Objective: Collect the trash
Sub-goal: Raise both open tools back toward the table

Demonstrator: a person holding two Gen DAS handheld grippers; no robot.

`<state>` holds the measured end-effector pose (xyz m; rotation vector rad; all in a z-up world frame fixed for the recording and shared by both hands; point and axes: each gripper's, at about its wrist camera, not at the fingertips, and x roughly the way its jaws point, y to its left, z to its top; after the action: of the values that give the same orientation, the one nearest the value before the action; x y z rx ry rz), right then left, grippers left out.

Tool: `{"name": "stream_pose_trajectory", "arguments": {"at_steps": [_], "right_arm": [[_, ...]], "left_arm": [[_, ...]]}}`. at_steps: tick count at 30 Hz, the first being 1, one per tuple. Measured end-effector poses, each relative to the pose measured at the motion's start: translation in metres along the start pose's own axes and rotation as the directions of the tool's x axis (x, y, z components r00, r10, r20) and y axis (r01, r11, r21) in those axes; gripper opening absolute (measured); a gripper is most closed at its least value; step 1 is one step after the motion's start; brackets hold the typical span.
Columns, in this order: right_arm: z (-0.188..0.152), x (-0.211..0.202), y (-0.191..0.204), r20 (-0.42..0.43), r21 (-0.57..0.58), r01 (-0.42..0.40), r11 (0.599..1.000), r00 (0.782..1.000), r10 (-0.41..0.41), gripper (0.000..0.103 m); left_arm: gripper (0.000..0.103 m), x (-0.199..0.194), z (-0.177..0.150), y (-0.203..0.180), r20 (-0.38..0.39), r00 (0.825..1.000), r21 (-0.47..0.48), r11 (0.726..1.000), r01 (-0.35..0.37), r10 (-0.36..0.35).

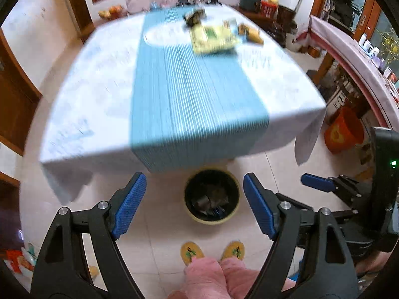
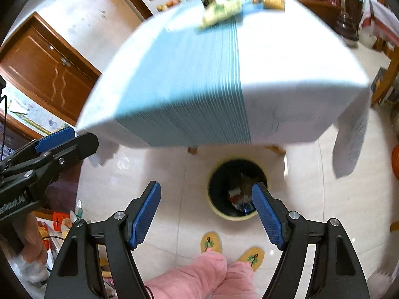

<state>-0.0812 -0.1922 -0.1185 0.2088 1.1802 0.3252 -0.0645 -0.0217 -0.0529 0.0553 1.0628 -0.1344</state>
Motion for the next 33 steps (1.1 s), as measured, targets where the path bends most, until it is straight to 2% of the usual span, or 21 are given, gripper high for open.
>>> {"name": "stream_pose_trajectory", "arguments": {"at_steps": [4,9,17,23,26,30,33], "right_arm": [[0.022,-0.048,0.006,0.072,-0.016,-0.022,1.000,0.997,0.023,0.077],[0.048,-0.102,0.012,0.170,-0.072,-0.031,0.997,0.985,0.043,0.077],[0.103,-0.152,0.026,0.260,-0.125,-0.014,0.992,0.964,0.046,0.077],[0.157,-0.159,0.029,0.300,-0.139,-0.003,0.990,0.953,0.045,0.077],[0.189,-0.157,0.030,0.330,-0.133,0.027,0.991,0.944,0.019,0.077],[0.237,-0.144,0.025,0.356,-0.083,0.061,0.995,0.934,-0.027,0.076],[0.279,-0.131,0.019,0.368,-0.019,0.090,0.996,0.927,-0.077,0.069]], "left_arm": [[0.078,-0.048,0.022,-0.001,0.051,0.998,-0.018,1.000,-0.022,0.023],[0.077,-0.099,0.054,-0.005,0.133,0.989,-0.039,0.997,-0.068,0.072],[0.075,-0.146,0.107,-0.002,0.195,0.977,-0.077,0.995,-0.066,0.080],[0.075,-0.142,0.166,0.012,0.193,0.981,-0.093,0.996,-0.004,0.022],[0.075,-0.130,0.202,0.023,0.197,0.980,-0.096,0.995,0.024,-0.005],[0.075,-0.102,0.260,0.038,0.188,0.981,-0.075,0.995,0.067,-0.051],[0.075,-0.067,0.309,0.049,0.158,0.983,-0.031,0.994,0.100,-0.094]]}}
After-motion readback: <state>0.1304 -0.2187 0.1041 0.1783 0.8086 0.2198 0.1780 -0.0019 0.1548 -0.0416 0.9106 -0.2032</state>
